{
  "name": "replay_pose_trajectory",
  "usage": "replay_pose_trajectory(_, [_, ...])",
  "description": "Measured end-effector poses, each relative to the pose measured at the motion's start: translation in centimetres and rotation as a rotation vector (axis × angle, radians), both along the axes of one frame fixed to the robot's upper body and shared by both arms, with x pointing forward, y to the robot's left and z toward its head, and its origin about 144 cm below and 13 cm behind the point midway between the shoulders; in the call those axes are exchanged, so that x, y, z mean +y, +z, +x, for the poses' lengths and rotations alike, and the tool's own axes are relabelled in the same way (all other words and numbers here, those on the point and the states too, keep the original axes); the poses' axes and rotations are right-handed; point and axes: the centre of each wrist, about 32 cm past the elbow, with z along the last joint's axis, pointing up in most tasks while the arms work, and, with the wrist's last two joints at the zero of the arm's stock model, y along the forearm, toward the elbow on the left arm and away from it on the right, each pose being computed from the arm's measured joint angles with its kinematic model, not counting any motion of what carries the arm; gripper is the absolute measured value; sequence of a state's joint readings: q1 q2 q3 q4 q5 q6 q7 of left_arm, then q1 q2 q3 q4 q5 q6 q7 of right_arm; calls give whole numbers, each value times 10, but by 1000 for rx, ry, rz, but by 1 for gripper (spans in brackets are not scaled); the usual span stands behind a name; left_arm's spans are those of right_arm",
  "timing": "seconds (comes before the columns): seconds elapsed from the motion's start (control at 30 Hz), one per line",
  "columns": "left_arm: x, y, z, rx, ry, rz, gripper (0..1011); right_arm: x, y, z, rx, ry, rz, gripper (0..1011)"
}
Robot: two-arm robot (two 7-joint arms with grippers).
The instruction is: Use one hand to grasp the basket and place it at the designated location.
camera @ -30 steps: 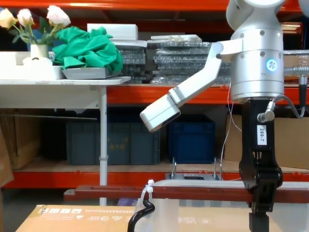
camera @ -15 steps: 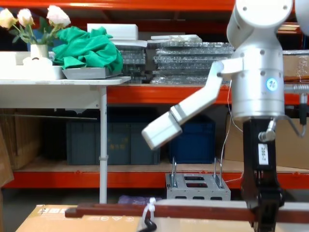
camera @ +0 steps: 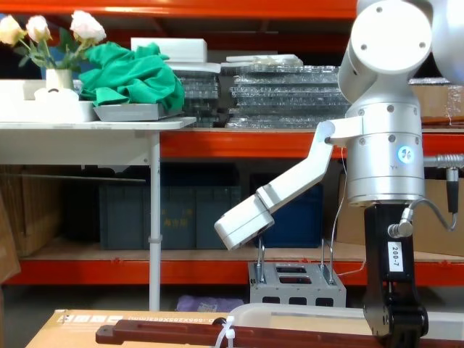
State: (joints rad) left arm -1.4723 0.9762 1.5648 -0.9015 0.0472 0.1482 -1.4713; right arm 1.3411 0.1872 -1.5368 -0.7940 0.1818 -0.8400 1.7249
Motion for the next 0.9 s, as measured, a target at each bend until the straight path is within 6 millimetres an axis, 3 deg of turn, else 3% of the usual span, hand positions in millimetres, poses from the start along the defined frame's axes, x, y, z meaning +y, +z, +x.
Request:
replay_pose_trajectory(0.47, [0, 0, 0, 0, 0, 0, 0, 3, -2, 0, -4, 0, -10, 0])
replay_pose_trajectory(0.9, [0, 0, 0, 0, 0, 0, 0, 2, -1, 0, -5, 0, -9, 320])
